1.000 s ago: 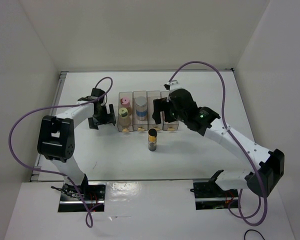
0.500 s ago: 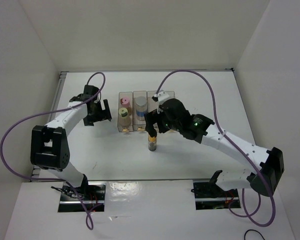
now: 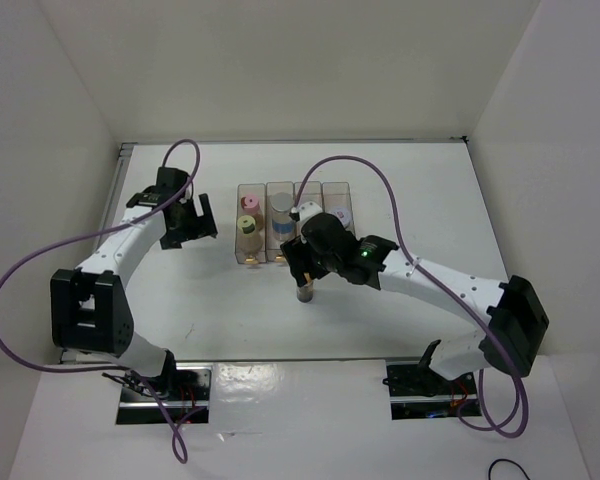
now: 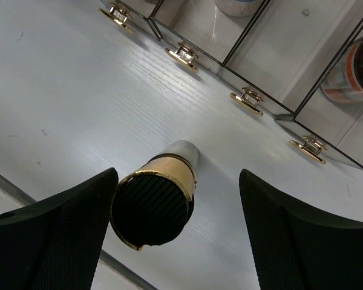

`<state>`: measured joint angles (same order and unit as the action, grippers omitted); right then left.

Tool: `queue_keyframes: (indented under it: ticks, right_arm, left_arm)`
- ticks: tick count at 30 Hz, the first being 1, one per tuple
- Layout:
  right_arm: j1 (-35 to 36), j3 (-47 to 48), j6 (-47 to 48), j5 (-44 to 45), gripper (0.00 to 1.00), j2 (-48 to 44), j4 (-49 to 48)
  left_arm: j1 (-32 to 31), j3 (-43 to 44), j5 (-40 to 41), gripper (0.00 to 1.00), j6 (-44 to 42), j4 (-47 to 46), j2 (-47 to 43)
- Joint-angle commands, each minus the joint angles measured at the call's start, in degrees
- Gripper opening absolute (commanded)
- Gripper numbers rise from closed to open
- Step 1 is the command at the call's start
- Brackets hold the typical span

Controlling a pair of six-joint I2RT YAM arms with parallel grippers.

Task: Organize the condiment bottles

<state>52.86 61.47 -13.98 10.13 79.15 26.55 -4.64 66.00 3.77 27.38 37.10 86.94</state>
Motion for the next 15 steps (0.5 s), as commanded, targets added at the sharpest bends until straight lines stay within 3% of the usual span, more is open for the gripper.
queue_keyframes:
  ticks: [1,9,13,15]
  right_arm:
    - [0.14,0.66,0.18,1.47,0.84,1.09,-4.05]
    - [0.14,0.67,0.18,1.55,0.59,2.76,-4.05]
    - [0.14,1.80,0.18,1.56,0.33,2.76,-3.52]
    - [0.14,2.94,0.18,0.95,0.26,2.76,-2.90]
  left_arm:
    - [0.43,1.94,0.36,1.00,0.40,1.04,-2.65]
    - [0.95,1.42,0.36,1.00,0.40,1.04,-3.70]
    - [1.48,1.42,0.36,1.00,0.40,1.04,-3.70]
    - [1.48,1.42,0.36,1.00,0.40,1.04,-3.70]
